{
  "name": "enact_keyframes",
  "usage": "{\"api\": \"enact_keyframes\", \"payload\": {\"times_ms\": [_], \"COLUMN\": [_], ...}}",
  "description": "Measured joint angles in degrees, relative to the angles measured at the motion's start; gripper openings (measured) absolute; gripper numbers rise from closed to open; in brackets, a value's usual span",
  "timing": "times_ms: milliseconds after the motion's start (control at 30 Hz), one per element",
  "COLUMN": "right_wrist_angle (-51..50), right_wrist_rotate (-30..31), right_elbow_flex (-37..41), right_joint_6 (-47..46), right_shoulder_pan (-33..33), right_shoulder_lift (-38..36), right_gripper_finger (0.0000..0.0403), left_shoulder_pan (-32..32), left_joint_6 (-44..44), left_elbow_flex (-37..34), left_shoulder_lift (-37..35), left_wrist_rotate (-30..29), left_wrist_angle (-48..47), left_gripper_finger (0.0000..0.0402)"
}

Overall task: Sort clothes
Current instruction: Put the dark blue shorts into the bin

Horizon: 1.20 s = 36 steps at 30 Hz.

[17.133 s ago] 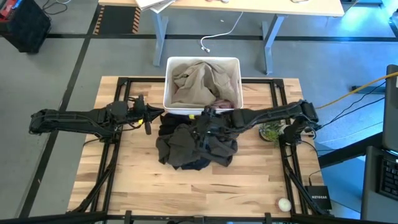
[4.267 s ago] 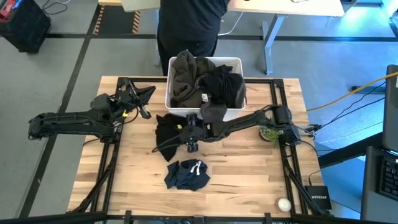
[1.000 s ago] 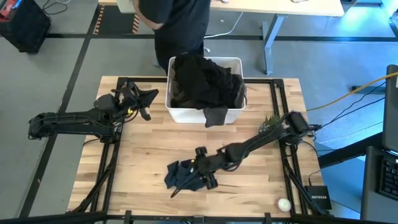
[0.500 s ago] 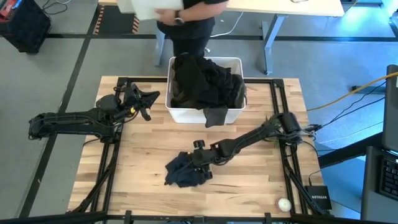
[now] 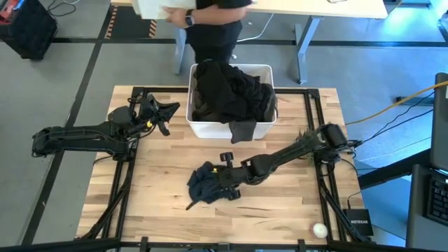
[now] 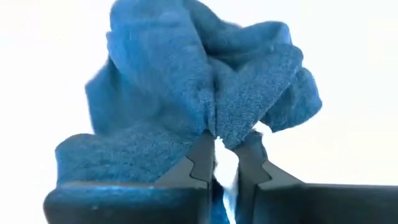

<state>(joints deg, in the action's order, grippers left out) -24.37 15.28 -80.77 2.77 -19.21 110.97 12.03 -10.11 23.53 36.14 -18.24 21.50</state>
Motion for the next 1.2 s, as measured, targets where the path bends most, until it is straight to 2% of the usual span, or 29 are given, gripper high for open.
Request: {"api": "enact_keyframes", "payload": {"times_ms": [67,367,600,667,800,967,1200], "right_wrist_angle": [-2.6,-4.5,4.1,5.4,4.1,-4.4,-7.7], "right_wrist_rotate": [2.6,17.4,31.1,33.1,31.6,24.0,9.7], "right_elbow_flex": [-1.3,-6.8,-11.9,-13.4,-14.4,-13.5,-2.6], "right_joint_6": [1.0,7.8,21.7,24.9,24.8,16.3,2.2], "right_shoulder_pan": [-1.0,-1.7,2.0,4.3,11.1,21.7,35.0], "right_shoulder_lift": [-2.6,-16.3,-24.2,-25.3,-26.3,-23.9,-16.8], "right_gripper_finger": [0.0018,0.0028,0.0022,0.0024,0.0023,0.0022,0.0024], "left_shoulder_pan": [0.0,0.0,0.0,0.0,0.0,0.0,0.0], "left_joint_6": [0.0,-0.1,-0.2,-0.3,-0.3,-0.4,-2.8], "left_elbow_flex": [0.0,0.0,0.0,0.0,0.0,0.0,0.0], "left_shoulder_lift": [0.0,0.0,0.0,0.0,0.0,0.0,0.0], "left_wrist_rotate": [0.0,0.0,0.0,0.0,0.0,0.0,0.0], "left_wrist_angle": [-0.1,0.0,0.0,0.0,0.1,0.1,-0.7], "left_gripper_finger": [0.0017,0.0017,0.0017,0.0017,0.0017,0.0017,0.0017]}}
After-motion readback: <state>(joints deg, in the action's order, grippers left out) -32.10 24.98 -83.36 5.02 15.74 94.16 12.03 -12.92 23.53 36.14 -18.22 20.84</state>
